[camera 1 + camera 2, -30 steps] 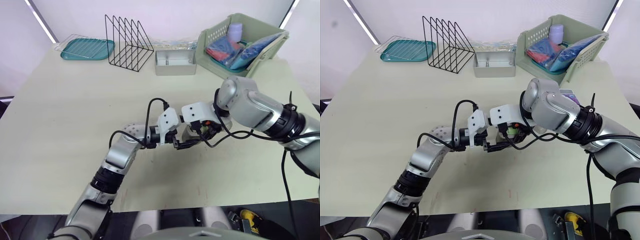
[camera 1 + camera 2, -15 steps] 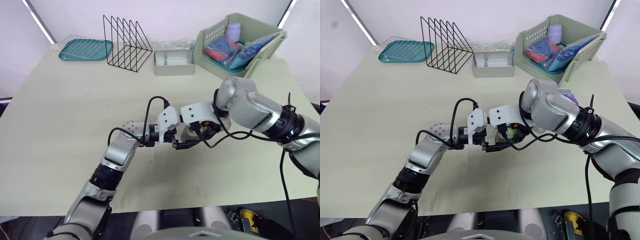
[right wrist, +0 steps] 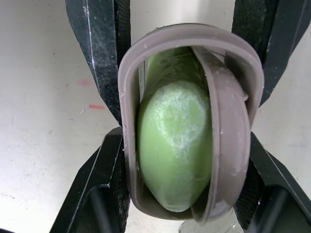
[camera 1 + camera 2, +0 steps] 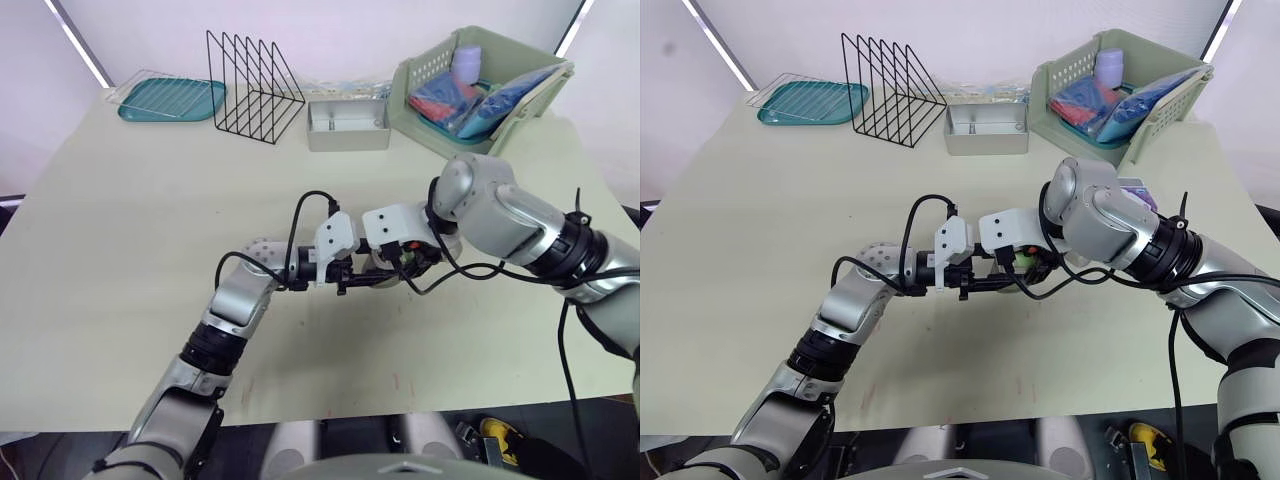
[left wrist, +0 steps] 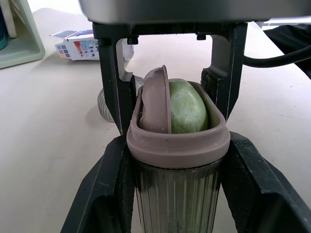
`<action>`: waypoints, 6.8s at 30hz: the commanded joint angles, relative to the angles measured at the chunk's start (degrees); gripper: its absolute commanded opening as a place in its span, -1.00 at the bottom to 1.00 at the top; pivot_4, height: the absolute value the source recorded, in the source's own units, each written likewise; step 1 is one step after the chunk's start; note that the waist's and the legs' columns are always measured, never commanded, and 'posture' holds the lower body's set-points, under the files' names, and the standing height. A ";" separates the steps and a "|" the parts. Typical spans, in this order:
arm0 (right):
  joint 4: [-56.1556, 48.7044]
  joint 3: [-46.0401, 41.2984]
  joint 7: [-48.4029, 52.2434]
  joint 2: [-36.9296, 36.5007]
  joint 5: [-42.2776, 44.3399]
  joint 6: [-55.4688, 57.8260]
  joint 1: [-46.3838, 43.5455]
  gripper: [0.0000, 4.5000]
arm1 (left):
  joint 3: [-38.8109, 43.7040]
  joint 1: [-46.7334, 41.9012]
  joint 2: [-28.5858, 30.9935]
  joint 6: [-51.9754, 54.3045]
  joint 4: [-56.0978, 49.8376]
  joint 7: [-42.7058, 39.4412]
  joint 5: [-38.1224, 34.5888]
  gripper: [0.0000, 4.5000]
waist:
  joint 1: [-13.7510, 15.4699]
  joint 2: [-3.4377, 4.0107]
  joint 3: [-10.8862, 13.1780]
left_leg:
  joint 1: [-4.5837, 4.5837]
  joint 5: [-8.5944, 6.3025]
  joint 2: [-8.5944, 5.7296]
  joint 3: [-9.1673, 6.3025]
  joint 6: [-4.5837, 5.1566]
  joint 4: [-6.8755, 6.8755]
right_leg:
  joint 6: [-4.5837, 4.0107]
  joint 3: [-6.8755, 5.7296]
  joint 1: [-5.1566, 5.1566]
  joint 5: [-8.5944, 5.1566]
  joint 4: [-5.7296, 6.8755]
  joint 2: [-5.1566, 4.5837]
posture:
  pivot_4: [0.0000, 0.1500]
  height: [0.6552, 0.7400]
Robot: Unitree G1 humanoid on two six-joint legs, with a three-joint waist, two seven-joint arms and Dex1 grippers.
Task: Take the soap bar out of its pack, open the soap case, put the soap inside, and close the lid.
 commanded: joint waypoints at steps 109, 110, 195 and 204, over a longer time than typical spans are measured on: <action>3.57 -26.63 -34.33 -13.48 31.52 25.41 14.31 0.97 | 0.10 7.15 -4.35 -14.66 4.34 -3.75 -3.09 -0.15 | 1.54 0.03 -0.06 | -0.08 -0.07 -0.29 0.09 0.16 0.53 | 0.16 -0.02 0.24 0.05 0.00 -0.31 | 1.00 1.00; 4.42 -25.40 -33.71 -13.27 31.01 25.68 13.33 0.97 | 0.12 7.14 -4.31 -14.57 4.32 -3.73 -3.12 -0.15 | 1.53 0.03 -0.06 | -0.08 -0.07 -0.28 0.09 0.16 0.53 | 0.16 -0.02 0.24 0.05 0.01 -0.31 | 1.00 1.00; -9.63 -19.49 3.44 -13.32 23.11 7.75 3.70 -0.21 | 0.14 7.28 -4.01 -13.97 5.58 -2.45 -2.92 -0.15 | 1.56 0.06 -0.05 | -0.12 -0.08 -0.28 0.07 0.15 0.53 | 0.16 -0.03 0.12 0.05 0.06 -0.33 | 1.00 1.00; -8.21 -17.66 1.19 -11.48 21.07 5.80 5.46 -0.21 | 0.28 7.41 -4.03 -13.89 5.04 -2.07 -2.91 -0.15 | 1.53 0.06 -0.06 | -0.11 -0.07 -0.28 0.08 0.15 0.54 | 0.16 -0.03 0.12 0.05 0.07 -0.33 | 1.00 1.00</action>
